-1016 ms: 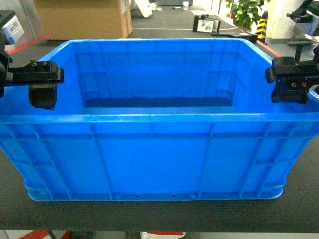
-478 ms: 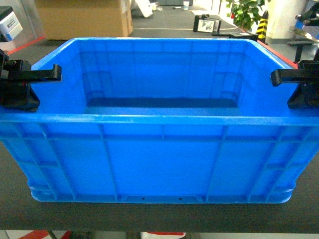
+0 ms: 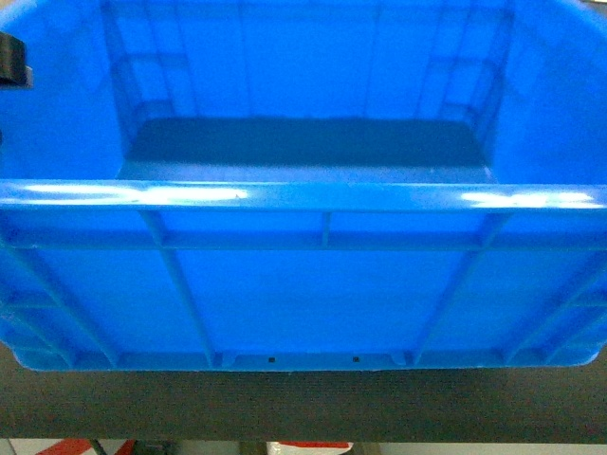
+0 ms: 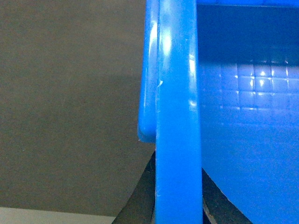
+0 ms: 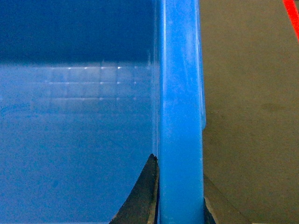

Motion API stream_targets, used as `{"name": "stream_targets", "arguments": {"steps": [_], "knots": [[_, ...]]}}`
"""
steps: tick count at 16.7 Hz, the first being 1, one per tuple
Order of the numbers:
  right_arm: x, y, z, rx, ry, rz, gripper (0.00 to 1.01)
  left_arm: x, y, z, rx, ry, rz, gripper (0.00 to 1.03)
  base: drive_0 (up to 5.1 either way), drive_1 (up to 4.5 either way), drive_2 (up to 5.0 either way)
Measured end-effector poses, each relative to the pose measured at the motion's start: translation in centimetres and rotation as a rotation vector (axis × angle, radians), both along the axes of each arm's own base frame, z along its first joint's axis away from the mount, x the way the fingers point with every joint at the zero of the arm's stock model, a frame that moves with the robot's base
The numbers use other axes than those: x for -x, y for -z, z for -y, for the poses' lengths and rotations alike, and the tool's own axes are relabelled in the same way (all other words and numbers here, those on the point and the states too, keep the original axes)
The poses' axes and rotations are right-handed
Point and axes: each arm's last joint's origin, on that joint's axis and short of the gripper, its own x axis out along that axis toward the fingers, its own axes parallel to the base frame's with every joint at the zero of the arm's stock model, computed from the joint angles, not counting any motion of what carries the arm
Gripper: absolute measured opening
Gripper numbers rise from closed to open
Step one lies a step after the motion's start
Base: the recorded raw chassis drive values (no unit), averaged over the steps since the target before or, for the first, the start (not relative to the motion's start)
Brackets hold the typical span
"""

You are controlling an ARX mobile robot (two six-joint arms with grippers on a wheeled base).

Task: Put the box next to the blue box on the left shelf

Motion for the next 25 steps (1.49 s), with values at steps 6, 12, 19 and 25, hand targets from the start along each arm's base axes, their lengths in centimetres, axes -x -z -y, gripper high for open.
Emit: {"name": "stream_targets", "arguments": {"steps": [6, 12, 19, 25], "knots": [[8.8, 2.5, 0.1, 0.073, -0.018, 0.031, 0.10, 9.6, 3.0, -0.4, -0.020, -0.035, -0.008, 0.07, 0.0, 0.00, 0.0], [13.0, 2.1, 0.8, 0.076, 0.045, 0.203, 0.10, 13.2, 2.1, -0.3, -0.021, -0.039, 0.137, 0.07, 0.0, 0.00, 0.0], [13.0, 2.0, 0.8, 0.075, 0.048, 0.210, 0.10, 13.2, 2.0, -0.3, -0.018, -0.039, 0.143, 0.07, 0.0, 0.00, 0.0], [13.0, 2.0, 0.8, 0.074, 0.048, 0.212, 0.10, 13.2, 2.0, -0.3, -0.019, -0.040, 0.144, 0.07, 0.0, 0.00, 0.0]]}}
